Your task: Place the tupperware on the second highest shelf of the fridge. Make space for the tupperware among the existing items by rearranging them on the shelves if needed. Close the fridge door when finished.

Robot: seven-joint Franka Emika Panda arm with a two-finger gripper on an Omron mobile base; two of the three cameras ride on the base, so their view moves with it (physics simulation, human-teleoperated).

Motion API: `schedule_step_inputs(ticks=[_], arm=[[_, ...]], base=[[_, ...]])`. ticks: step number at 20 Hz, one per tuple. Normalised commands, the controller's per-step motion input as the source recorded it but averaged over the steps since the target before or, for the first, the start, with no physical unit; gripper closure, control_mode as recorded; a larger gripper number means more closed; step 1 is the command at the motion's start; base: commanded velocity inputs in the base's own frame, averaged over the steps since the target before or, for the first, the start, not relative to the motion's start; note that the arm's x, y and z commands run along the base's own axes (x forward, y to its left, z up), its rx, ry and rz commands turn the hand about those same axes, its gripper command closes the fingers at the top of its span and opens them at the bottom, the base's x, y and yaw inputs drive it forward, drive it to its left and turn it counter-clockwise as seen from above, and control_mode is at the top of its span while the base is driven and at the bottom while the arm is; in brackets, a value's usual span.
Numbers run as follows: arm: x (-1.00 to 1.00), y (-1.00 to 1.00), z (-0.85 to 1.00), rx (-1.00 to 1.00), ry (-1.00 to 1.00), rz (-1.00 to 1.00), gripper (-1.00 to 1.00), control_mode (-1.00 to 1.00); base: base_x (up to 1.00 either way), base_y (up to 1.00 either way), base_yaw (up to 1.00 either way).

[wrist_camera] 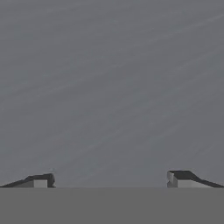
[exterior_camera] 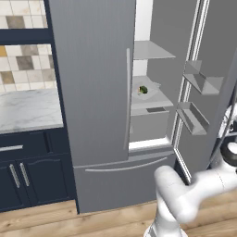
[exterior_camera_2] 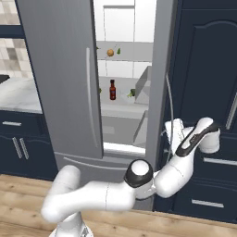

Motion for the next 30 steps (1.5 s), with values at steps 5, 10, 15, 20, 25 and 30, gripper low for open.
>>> schedule_step_inputs(ticks=[5,10,15,20,25,30], arm=[[-0.85,1.0,0.0,0.0,-0.62,-0.01,-1.0,-1.0],[-0.75,1.0,0.02,0.0,-0.6,-0.1,-1.0,-1.0],[-0.21,0.96,0.29,0.0,-0.51,-0.38,-1.0,-1.0],[0.16,0.36,0.7,-0.03,-0.13,-0.52,-1.0,-1.0],[0.39,-0.21,0.95,0.0,0.0,-0.4,-1.0,-1.0],[0.5,-0.17,0.96,0.0,0.0,-0.33,-1.0,-1.0]], base=[[0.0,0.0,0.0],[0.0,0.0,0.0],[0.0,0.0,0.0],[0.0,0.0,0.0],[0.0,0.0,0.0],[0.0,0.0,0.0]])
